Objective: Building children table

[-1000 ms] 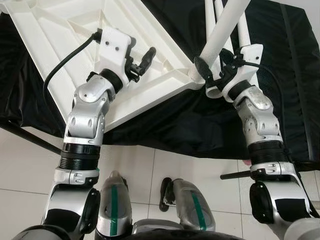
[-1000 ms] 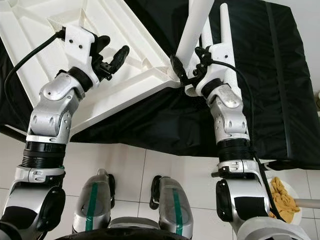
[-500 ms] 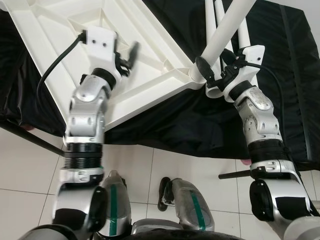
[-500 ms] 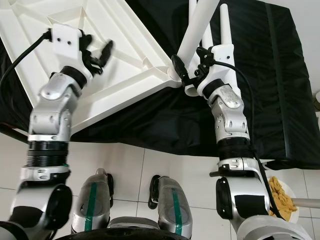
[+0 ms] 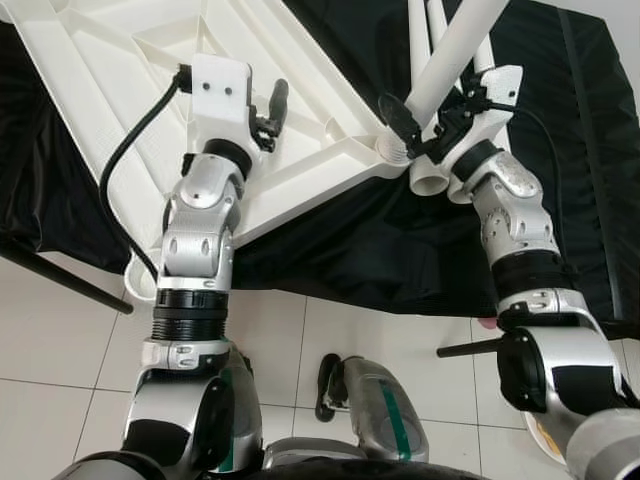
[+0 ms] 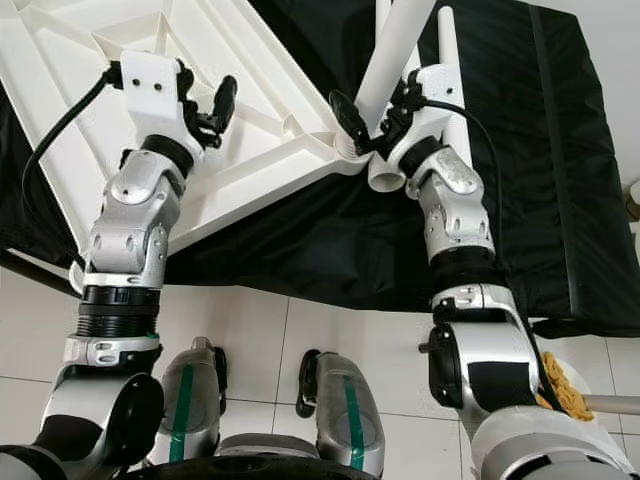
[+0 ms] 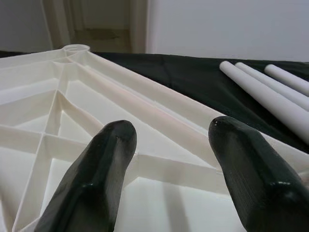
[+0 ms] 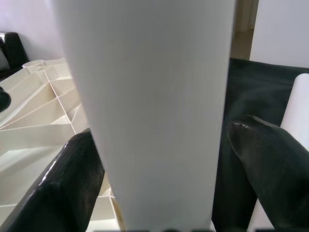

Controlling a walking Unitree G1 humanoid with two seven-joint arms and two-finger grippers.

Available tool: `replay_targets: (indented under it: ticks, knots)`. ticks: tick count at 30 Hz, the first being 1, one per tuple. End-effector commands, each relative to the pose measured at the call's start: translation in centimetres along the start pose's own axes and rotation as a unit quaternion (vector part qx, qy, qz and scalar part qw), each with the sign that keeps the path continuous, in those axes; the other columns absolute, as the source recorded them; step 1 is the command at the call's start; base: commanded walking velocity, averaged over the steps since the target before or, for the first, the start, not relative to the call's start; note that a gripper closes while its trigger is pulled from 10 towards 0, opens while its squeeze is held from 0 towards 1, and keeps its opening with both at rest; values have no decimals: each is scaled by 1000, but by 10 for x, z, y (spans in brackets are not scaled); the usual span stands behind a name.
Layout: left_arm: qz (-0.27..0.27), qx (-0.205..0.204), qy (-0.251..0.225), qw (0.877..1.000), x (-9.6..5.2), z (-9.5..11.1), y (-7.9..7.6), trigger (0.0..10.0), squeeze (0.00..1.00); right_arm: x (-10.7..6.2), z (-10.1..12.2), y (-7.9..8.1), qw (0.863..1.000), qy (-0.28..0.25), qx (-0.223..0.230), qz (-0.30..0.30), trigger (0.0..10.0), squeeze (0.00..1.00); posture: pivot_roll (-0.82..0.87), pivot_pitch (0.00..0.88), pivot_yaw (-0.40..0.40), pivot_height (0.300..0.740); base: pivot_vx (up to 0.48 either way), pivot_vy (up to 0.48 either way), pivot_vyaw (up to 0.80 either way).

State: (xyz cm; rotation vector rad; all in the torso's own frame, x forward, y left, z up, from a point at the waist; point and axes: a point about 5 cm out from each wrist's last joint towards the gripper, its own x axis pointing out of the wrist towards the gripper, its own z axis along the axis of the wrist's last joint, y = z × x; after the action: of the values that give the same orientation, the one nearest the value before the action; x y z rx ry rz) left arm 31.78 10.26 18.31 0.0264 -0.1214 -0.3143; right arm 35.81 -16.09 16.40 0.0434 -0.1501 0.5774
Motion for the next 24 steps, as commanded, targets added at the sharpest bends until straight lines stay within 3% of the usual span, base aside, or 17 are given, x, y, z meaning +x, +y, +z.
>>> replay_targets:
  ticks: [1,11,12,13,14,15,17,18,24]
  knots:
    - [29,1,0,1000,-1,0,-1,10000,0,1,-1,-1,1000,-2,4,2,10000,0,107,46,-96,740,0,0,0]
    - [-28,30,-10,999,-12,-2,-10,10000,0,4,-9,-3,1000,11,17,14,10000,0,123,44,-107,740,0,0,0]
    - [-31,30,-11,999,-12,-2,-11,10000,0,4,-9,-4,1000,12,19,15,7137,0,125,41,-106,740,0,0,0]
    - [-32,30,-11,999,-12,-2,-11,10000,0,4,-10,-5,1000,13,21,15,5098,0,127,39,-106,740,0,0,0]
    - [-32,30,-11,999,-12,-2,-11,10000,0,4,-10,-5,1000,13,21,15,5098,0,127,39,-106,740,0,0,0]
    - [-34,29,-12,999,-12,-1,-12,10000,0,4,-11,-6,1000,14,22,15,2078,0,130,36,-105,740,0,0,0]
    - [-35,28,-12,999,-12,0,-13,10000,0,4,-11,-7,1000,14,22,14,2078,0,130,36,-105,740,0,0,0]
    - [-35,28,-12,999,-12,0,-14,10000,0,4,-11,-8,1000,14,21,13,0,0,130,36,-105,740,0,0,0]
    - [-37,30,-13,999,-12,1,-15,10000,0,3,-11,-9,1000,13,20,12,0,0,135,28,-106,740,0,0,0]
